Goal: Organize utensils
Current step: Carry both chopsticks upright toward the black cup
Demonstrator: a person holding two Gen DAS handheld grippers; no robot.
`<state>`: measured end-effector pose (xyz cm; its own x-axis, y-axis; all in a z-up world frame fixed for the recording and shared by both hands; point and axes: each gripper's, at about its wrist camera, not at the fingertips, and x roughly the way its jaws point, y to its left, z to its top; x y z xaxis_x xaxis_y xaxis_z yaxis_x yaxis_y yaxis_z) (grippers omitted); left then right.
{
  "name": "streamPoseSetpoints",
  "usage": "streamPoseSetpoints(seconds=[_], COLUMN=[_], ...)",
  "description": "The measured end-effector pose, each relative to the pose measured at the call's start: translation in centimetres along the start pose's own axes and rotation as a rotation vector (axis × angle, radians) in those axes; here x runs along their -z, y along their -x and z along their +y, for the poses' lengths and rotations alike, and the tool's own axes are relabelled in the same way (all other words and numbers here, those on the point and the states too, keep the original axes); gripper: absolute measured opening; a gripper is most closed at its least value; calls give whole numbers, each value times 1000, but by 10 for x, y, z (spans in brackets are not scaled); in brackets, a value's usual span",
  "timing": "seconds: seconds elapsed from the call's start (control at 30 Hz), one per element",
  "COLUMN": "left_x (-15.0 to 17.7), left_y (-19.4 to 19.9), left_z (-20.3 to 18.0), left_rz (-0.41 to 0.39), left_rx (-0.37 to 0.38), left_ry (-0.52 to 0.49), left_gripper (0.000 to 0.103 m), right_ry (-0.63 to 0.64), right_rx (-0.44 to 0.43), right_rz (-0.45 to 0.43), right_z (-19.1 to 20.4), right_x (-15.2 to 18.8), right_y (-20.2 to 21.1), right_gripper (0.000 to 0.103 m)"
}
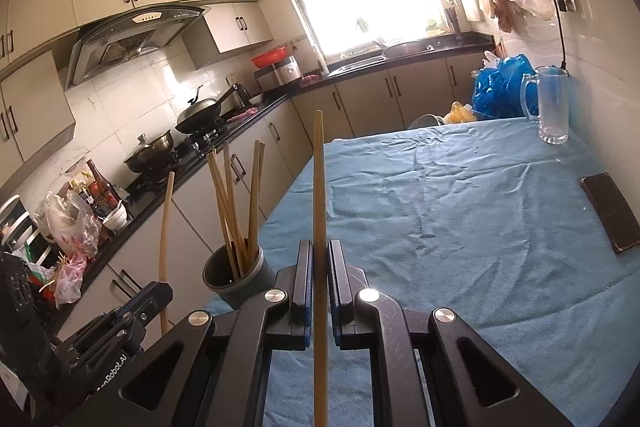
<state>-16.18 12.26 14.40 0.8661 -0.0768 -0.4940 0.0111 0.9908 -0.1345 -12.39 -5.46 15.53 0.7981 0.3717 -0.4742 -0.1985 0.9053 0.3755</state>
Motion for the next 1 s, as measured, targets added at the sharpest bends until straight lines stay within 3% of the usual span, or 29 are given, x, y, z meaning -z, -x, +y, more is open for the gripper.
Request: streamPoseSetpoints(seconds=[0.43, 1.0], left_x=[-18, -50], left_y=[-21, -38], left_z=[20, 43], left_rz=[-4, -23], left_rx=[3, 18], left_ry=[17, 33], left_gripper=[7, 7], right_ry=[28, 89], right_rx=[-23, -118], right_rz=[27, -8], right_z=[5, 48], right_x=[-16, -48], right_y=[-39, -76], right_gripper=[8, 8])
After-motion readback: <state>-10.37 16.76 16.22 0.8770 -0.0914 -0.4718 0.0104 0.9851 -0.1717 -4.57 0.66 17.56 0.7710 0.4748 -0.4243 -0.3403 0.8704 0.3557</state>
